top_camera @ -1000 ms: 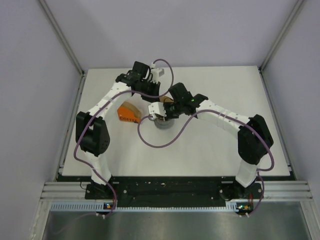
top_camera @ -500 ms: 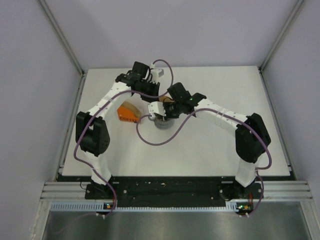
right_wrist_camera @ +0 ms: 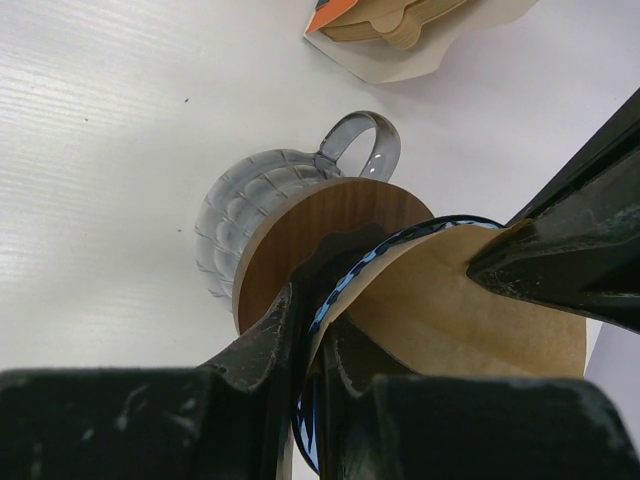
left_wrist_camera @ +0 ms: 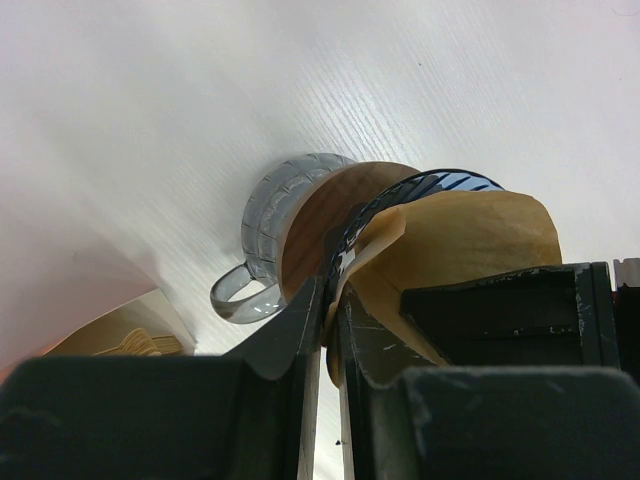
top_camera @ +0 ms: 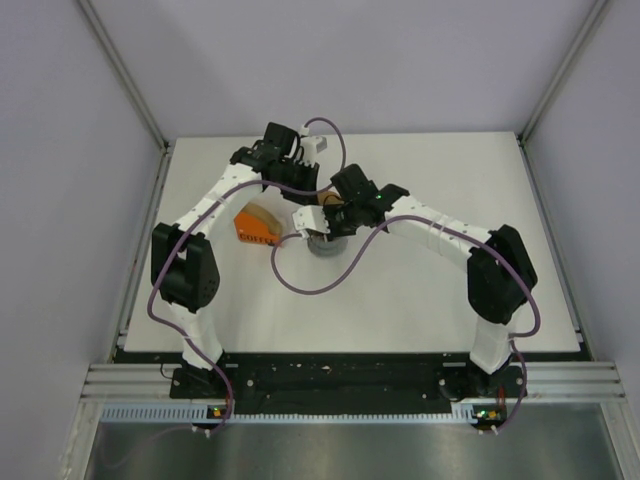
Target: Place the coffee filter in the dripper
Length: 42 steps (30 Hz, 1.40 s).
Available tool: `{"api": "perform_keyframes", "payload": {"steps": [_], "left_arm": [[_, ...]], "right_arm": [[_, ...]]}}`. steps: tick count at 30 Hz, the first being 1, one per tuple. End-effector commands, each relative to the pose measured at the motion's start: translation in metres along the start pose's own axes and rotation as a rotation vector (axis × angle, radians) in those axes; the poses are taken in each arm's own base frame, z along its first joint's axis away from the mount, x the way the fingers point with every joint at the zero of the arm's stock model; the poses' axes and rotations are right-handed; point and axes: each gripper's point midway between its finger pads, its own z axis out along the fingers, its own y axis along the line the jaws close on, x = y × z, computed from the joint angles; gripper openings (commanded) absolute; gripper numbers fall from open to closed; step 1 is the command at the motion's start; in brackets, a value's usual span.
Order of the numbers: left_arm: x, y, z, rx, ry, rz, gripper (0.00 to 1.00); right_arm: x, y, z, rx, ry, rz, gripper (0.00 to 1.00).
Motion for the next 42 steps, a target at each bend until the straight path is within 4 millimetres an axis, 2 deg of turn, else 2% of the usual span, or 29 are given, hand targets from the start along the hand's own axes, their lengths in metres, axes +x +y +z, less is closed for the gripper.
{"api": "perform_keyframes", "payload": {"steps": [1, 4, 5, 7, 9, 11, 16, 20, 30, 35, 38, 42], "left_arm": [[-0.008, -0.004, -0.008, 0.009, -0.021, 0.022, 0.15], [-0.007, -0.004, -0.009, 0.006, -0.02, 0.023, 0.15], [-0.007, -0.004, -0.009, 0.006, -0.02, 0.025, 0.15], [-0.008, -0.004, -0.009, 0.007, -0.023, 0.026, 0.15], [-0.007, -0.004, -0.008, 0.009, -0.021, 0.025, 0.15], [-0.007, -0.005, -0.008, 0.01, -0.021, 0.025, 0.15], [-0.009, -0.004, -0.009, 0.01, -0.024, 0.027, 0.15], [-0.01, -0.006, -0.01, 0.012, -0.028, 0.03, 0.16], [-0.01, -0.005, -0.011, 0.007, -0.03, 0.03, 0.17], [-0.011, -0.006, -0.011, 0.01, -0.031, 0.031, 0.17], [-0.011, -0.005, -0.011, 0.011, -0.032, 0.032, 0.17], [-0.012, -0.007, -0.013, 0.017, -0.033, 0.031, 0.2]], "right_arm": [[0.001, 0.012, 0.001, -0.065, 0.003, 0.014, 0.0], [0.002, 0.012, 0.001, -0.063, 0.007, 0.017, 0.0], [0.002, 0.011, 0.001, -0.058, 0.01, 0.02, 0.04], [0.004, 0.011, 0.001, -0.055, 0.025, 0.038, 0.25], [0.003, 0.011, 0.0, -0.052, 0.026, 0.039, 0.36], [-0.002, 0.011, -0.002, -0.05, 0.014, 0.036, 0.43], [-0.015, 0.01, -0.009, -0.031, 0.005, 0.015, 0.51], [-0.026, 0.008, -0.019, -0.019, -0.03, 0.012, 0.55], [-0.049, 0.003, -0.057, 0.048, -0.098, 0.007, 0.58], [-0.061, 0.009, -0.075, 0.07, -0.158, 0.022, 0.58], [-0.062, 0.011, -0.085, 0.084, -0.193, 0.057, 0.58], [-0.062, 0.002, -0.1, 0.154, -0.255, 0.119, 0.59]]}}
